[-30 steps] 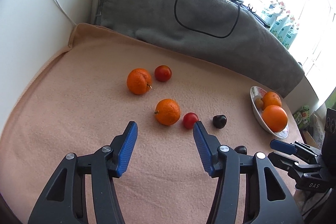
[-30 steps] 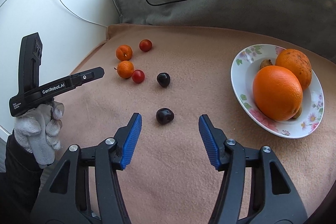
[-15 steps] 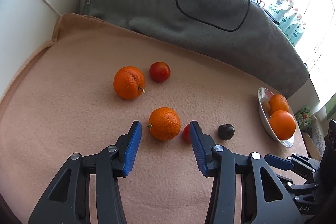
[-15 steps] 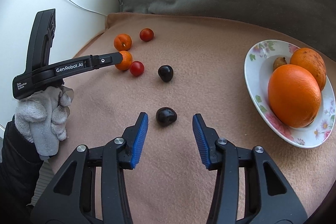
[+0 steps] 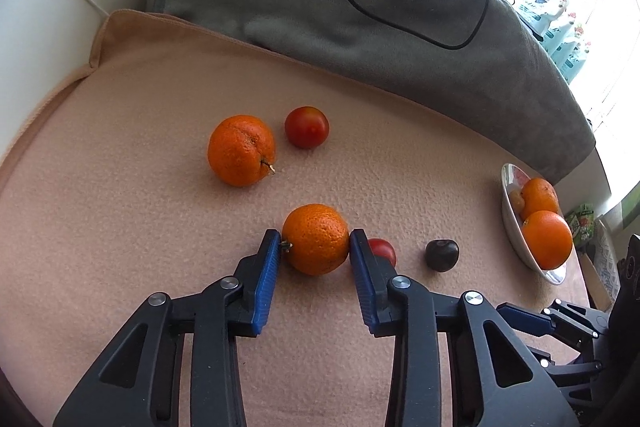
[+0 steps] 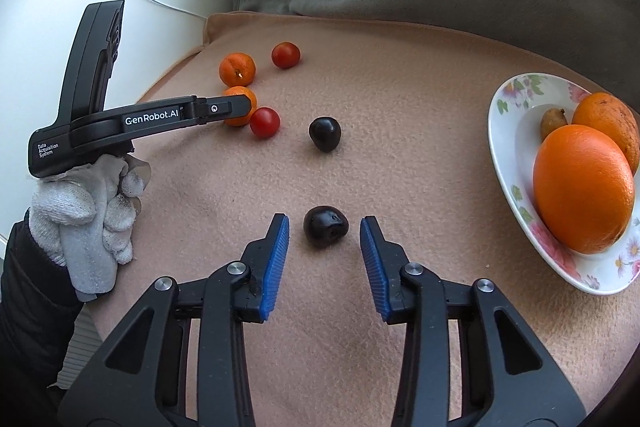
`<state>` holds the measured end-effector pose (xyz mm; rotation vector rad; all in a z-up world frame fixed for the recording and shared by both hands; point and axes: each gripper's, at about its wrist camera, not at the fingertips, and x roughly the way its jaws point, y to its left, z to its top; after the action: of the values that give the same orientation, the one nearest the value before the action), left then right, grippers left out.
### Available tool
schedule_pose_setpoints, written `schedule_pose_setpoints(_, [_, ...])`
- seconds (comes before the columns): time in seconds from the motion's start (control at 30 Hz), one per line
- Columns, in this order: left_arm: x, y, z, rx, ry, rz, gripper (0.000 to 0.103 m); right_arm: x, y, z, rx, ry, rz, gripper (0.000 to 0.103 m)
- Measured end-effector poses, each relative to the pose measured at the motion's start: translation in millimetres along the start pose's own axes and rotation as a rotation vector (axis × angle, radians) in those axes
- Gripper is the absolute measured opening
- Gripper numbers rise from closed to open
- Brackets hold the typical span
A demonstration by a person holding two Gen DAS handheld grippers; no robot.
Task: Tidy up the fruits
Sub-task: 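Grasp a small tangerine with the left tool while the right tool grasps a dark plum, then carry the held tangerine and dark plum toward the white floral bowl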
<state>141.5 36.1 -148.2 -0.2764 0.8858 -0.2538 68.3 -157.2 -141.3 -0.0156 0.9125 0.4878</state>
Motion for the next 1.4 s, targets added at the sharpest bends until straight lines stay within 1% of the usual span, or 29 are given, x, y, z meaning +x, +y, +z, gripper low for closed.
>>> schedule_pose_setpoints(0.27, [0.3,1.0,-0.5,-0.006,0.000,-0.007,0.033,4.2,0.3,-0.1,-0.009,0.014,-0.005,0.034])
schedule_pose_setpoints(0.47, [0.1,-0.4,-1.2,-0.007,-0.001,-0.007,0.033,8.4,0.2,0.2,-0.013,0.022,-0.018,0.026])
schedule_pose_setpoints(0.8, [-8.0,1.1,-0.5,-0.014,-0.018,-0.006,0.033,3.6,-1.5,0.0,0.000,0.005,-0.021,0.025])
schedule_pose_setpoints(1.03, [-16.9,-3.5,2.0,-0.010,-0.035,-0.006,0.033,-9.6,-4.8,-1.5,0.012,-0.026,-0.018,0.025])
schedule_pose_setpoints(1.2, [-23.7,-13.7,3.7,0.007,-0.049,-0.019,0.033,-24.2,-8.7,-2.8,0.025,-0.058,-0.024,0.025])
schedule_pose_setpoints(1.4, [-27.2,-35.2,6.7,0.040,-0.060,-0.043,0.033,-44.5,-16.4,-4.8,0.047,-0.099,-0.040,0.025])
